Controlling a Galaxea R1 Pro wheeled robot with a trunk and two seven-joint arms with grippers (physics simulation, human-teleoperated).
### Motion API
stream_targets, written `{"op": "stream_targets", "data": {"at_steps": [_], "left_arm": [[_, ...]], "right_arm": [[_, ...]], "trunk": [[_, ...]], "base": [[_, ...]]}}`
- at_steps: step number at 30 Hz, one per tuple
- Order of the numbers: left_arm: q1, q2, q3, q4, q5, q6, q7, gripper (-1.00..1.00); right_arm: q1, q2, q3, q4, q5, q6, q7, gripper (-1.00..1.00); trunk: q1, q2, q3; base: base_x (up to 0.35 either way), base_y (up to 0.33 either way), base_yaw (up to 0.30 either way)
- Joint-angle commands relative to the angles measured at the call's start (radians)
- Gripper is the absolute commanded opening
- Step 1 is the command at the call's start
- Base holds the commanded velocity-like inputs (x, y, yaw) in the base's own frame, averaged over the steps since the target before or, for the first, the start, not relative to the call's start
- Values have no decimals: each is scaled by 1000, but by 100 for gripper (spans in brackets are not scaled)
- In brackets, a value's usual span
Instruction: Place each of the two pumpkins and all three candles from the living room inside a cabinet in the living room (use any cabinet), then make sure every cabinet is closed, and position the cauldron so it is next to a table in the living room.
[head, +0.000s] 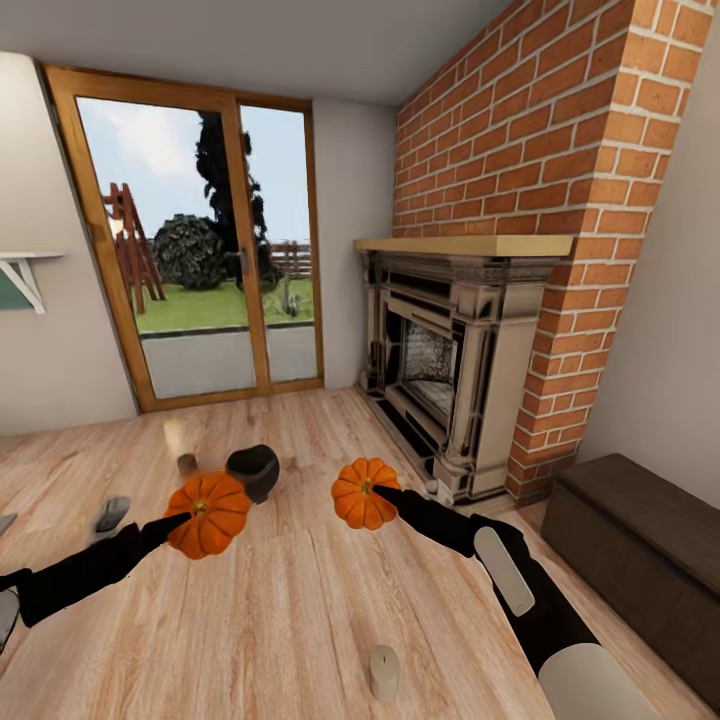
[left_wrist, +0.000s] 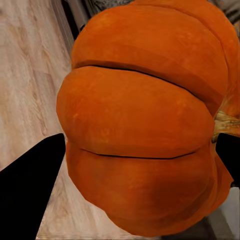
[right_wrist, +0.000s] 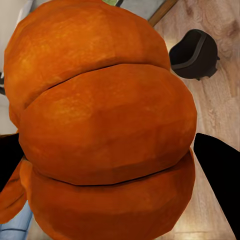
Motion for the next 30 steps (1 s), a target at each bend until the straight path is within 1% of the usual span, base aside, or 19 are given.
{"op": "stream_targets", "data": {"at_steps": [1,3,5,6,7,8,9,11,13,14,15,16,17,19,20,23,26,28,30], "left_arm": [[-2,0,-19,0,7,7,20,-100],[-10,0,-46,-1,7,7,58,-100],[-19,-1,-71,-1,7,7,138,-100],[-21,-1,-76,-1,7,7,177,-100],[-23,-1,-81,-1,9,7,235,-100],[-24,-1,-84,-1,9,6,274,-100],[-26,-3,-87,-1,10,6,329,-100],[-37,-10,-103,-1,9,6,398,-100],[-51,-17,-136,0,5,6,470,-100],[-57,-25,-165,0,4,4,529,-100],[-59,-32,-182,0,3,3,571,-100],[-62,-42,-196,0,2,2,613,-100],[-66,-61,-209,0,2,0,676,-100],[-70,-80,-218,-1,2,-1,749,-100],[-72,-87,-222,-1,1,-3,795,-100],[-73,-91,-225,-1,1,-3,821,-100],[-73,-93,-228,-1,2,-3,825,-100],[-73,-93,-247,-1,2,-3,825,-100],[-73,-93,-276,-1,2,-3,828,-100]], "right_arm": [[-1,0,-1,0,-2,4,-1,-100],[-1,-1,-3,2,-3,4,-1,-100],[-1,-1,-4,13,-3,-10,-1,-100],[-1,-2,-4,19,-2,-23,-1,-100],[-1,-3,-3,27,-2,-40,-1,-100],[-1,-3,-3,30,-2,-47,-1,-100],[-1,-2,-3,32,-2,-54,-4,-100],[-1,-2,-2,35,-2,-57,-23,-100],[-1,-1,-1,36,-2,-59,-69,-100],[-1,-1,0,36,-2,-60,-117,-100],[-1,0,1,36,-1,-60,-150,-100],[-1,0,1,36,-1,-60,-184,-100],[-1,1,2,36,-1,-60,-234,-100],[-1,2,3,35,-1,-60,-289,-100],[-1,3,4,35,-1,-61,-329,-100],[-1,4,7,36,0,-61,-370,-100],[-1,3,9,36,-1,-56,-408,-100],[-1,4,9,36,-1,-53,-433,-100],[-1,4,10,36,-1,-52,-470,-100]], "trunk": [[-4,7,0],[-12,21,3],[-19,35,6],[-23,42,8],[-27,49,9],[-31,56,11],[-35,63,12],[-42,77,15],[-50,91,18],[-54,98,20],[-58,105,21],[-62,112,23],[-65,119,24],[-73,133,27],[-77,140,29],[-88,161,33],[-100,182,38],[-108,196,41],[-115,210,44]], "base": [[0,0,0],[0,0,0],[0,0,0],[0,0,0],[0,0,0],[0,0,0],[0,0,0],[0,0,0],[0,0,0],[0,0,0],[0,0,0],[0,0,0],[0,0,0],[0,0,0],[0,0,0],[0,0,0],[0,0,0],[0,0,0],[0,0,0]]}}
